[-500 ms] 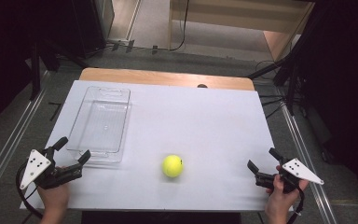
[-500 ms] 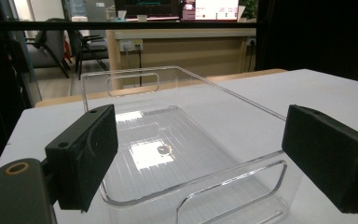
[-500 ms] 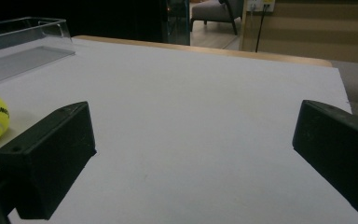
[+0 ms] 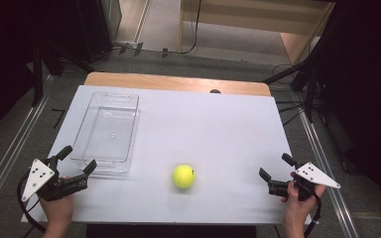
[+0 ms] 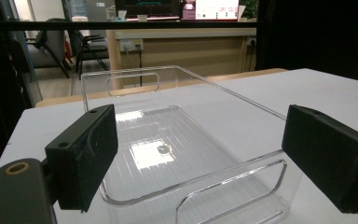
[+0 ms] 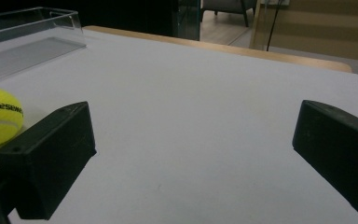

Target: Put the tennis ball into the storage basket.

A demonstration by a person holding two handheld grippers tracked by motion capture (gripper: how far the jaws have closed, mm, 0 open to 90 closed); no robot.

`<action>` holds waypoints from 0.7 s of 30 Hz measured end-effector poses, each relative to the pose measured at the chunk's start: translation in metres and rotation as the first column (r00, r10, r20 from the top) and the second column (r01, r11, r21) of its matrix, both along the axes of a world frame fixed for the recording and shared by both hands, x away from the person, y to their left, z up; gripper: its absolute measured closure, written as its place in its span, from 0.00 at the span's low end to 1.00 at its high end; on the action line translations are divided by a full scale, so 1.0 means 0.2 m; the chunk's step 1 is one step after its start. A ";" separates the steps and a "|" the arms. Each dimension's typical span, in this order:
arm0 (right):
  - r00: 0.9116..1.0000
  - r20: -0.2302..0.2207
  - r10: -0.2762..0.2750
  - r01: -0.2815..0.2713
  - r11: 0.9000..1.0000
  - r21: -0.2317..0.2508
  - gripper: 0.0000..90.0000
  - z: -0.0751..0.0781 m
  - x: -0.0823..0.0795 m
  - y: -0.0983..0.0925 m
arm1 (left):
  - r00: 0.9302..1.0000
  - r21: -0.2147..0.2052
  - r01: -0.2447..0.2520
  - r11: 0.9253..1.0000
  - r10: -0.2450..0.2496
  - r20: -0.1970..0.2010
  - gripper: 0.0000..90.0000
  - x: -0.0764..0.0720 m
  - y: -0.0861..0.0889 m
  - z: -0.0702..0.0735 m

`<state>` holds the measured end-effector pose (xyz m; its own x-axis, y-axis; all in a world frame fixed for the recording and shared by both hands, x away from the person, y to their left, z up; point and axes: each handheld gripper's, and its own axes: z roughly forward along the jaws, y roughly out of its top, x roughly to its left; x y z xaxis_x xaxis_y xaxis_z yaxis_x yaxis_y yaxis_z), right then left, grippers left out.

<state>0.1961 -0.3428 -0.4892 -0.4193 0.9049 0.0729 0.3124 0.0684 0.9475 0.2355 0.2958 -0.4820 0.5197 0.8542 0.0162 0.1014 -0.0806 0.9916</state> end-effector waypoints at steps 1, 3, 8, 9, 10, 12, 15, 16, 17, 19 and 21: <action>1.000 -0.005 0.021 -0.021 1.000 -0.007 0.00 0.01 0.01 0.01 | 1.000 0.001 -0.001 1.000 0.001 -0.001 0.12 0.00 0.00 0.00; 1.000 -0.011 0.026 -0.026 1.000 -0.011 0.00 0.01 0.01 0.02 | 1.000 0.002 0.000 1.000 0.000 0.000 0.12 0.00 0.00 0.00; 0.999 -0.011 0.047 -0.047 0.998 -0.041 0.00 0.04 0.03 0.07 | 1.000 0.001 -0.001 1.000 0.001 -0.001 0.12 0.00 0.00 0.00; 0.999 -0.014 0.050 -0.051 0.998 -0.045 0.00 0.05 0.03 0.08 | 1.000 0.001 0.000 1.000 0.000 -0.001 0.12 0.00 0.00 0.00; 0.998 -0.013 0.054 -0.054 0.997 -0.049 0.00 0.05 0.03 0.08 | 1.000 0.001 0.000 1.000 0.000 -0.001 0.12 0.00 0.00 0.00; 0.998 -0.019 0.061 -0.062 0.997 -0.055 0.00 0.06 0.04 0.10 | 1.000 0.001 0.000 1.000 0.000 -0.001 0.12 0.00 0.00 0.00; 0.997 -0.018 0.073 -0.074 0.995 -0.060 0.00 0.08 0.05 0.13 | 1.000 0.001 0.000 1.000 0.000 -0.001 0.12 0.00 0.00 0.00; 0.997 -0.025 0.079 -0.081 0.995 -0.061 0.00 0.08 0.06 0.13 | 1.000 -0.001 0.001 1.000 -0.001 0.000 0.12 0.00 0.00 0.00; 0.996 -0.022 0.082 -0.083 0.994 -0.064 0.00 0.09 0.06 0.14 | 1.000 -0.001 0.002 1.000 -0.002 0.000 0.12 0.00 0.00 0.00; 0.995 -0.025 0.095 -0.097 0.993 -0.067 0.00 0.10 0.07 0.16 | 1.000 0.000 0.002 1.000 -0.002 -0.001 0.12 0.00 0.00 0.00; 0.995 -0.025 0.099 -0.100 0.992 -0.071 0.00 0.10 0.08 0.16 | 1.000 -0.001 0.002 1.000 -0.002 0.000 0.12 0.00 0.00 0.00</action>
<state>0.2113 -0.3100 -0.4689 -0.5065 0.8620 0.0187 0.3209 0.1683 0.9320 0.2355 0.2957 -0.4820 0.5215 0.8531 0.0155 0.1017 -0.0802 0.9916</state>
